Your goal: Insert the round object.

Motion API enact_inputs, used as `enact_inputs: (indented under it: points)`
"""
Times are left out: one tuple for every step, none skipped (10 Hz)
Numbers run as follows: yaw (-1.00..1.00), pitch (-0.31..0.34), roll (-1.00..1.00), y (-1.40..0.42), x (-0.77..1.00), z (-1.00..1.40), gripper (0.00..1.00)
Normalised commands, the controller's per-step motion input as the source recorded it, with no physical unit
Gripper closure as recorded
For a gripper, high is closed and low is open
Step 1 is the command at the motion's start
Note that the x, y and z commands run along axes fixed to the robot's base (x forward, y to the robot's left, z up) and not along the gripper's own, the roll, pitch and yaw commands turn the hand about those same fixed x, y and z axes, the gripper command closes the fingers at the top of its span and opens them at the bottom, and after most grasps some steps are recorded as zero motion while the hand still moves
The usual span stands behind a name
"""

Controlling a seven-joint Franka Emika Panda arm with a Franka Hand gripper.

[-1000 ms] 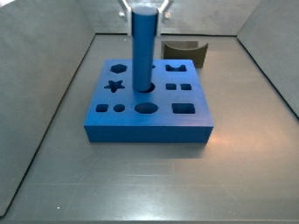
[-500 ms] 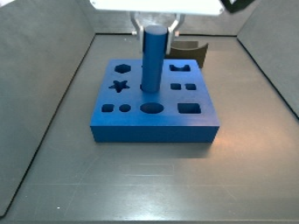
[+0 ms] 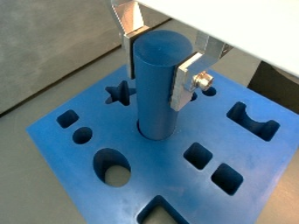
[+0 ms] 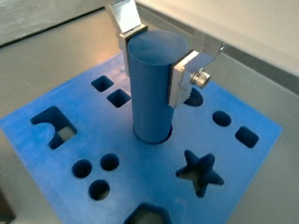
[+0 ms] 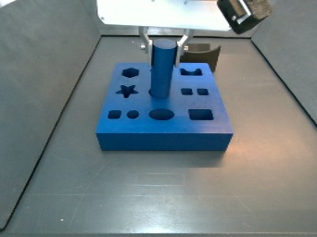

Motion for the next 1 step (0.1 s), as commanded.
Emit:
enact_inputs:
  points:
    - [0.0,0.0,0.0,0.0,0.0,0.0,1.0]
